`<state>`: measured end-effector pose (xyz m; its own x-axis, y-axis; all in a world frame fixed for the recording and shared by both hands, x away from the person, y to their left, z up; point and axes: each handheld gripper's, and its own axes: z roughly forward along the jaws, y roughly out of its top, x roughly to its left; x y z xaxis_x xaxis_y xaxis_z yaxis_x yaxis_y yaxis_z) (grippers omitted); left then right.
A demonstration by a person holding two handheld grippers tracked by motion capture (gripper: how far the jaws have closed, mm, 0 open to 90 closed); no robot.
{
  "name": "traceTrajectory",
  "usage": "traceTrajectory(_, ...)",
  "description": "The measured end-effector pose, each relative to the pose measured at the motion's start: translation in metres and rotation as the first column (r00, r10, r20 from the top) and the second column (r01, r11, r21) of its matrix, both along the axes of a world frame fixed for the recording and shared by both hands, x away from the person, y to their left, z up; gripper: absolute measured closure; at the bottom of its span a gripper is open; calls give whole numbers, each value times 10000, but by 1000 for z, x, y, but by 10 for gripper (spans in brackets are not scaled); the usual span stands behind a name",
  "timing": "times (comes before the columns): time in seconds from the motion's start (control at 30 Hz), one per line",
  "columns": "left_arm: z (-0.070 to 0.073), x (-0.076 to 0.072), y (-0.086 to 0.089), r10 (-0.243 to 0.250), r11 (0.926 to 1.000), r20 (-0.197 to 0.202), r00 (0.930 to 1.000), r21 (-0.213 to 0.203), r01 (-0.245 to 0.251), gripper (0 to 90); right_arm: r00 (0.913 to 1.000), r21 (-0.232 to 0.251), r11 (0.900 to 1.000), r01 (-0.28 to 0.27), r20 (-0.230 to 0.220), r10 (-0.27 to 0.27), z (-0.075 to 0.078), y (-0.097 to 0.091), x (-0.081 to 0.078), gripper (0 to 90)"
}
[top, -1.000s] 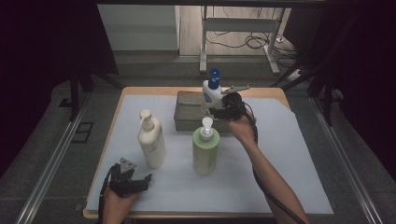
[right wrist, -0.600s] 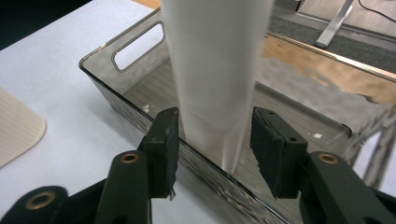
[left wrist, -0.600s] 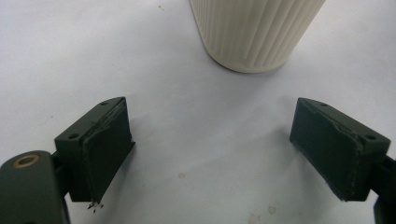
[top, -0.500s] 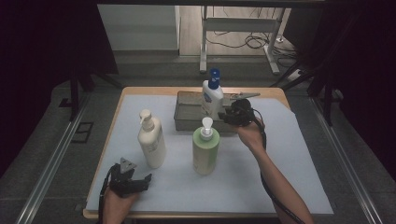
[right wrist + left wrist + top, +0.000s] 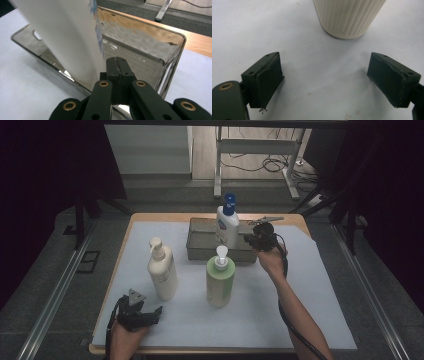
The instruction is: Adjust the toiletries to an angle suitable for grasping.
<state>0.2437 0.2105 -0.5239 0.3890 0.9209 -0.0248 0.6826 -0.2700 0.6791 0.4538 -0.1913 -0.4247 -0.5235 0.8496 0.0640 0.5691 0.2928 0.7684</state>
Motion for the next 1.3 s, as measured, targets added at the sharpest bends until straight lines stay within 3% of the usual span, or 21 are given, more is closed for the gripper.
traceTrajectory(0.23, 0, 0, 0, -4, 10000, -8, 10000, 9, 4, 123, 9998, -105, 9999, -26, -199, 24, -8, 11, 12, 894)
traceTrajectory(0.43, 0, 0, 0, -6, 10000, -10, 10000, 4, 6, 123, 9981, 283, 9996, -82, -606, 100, -13, 17, 25, 878)
traceTrajectory(0.67, 0, 0, 0, -6, 10000, -14, 10000, -7, 6, 123, 9969, 268, 9996, -38, -779, 59, -17, 20, 28, 886)
traceTrajectory(1.3, 0, 0, 0, -9, 10000, -18, 10000, 3, 9, 123, 9948, -456, 9988, -178, -1015, 131, -30, 32, 30, 884)
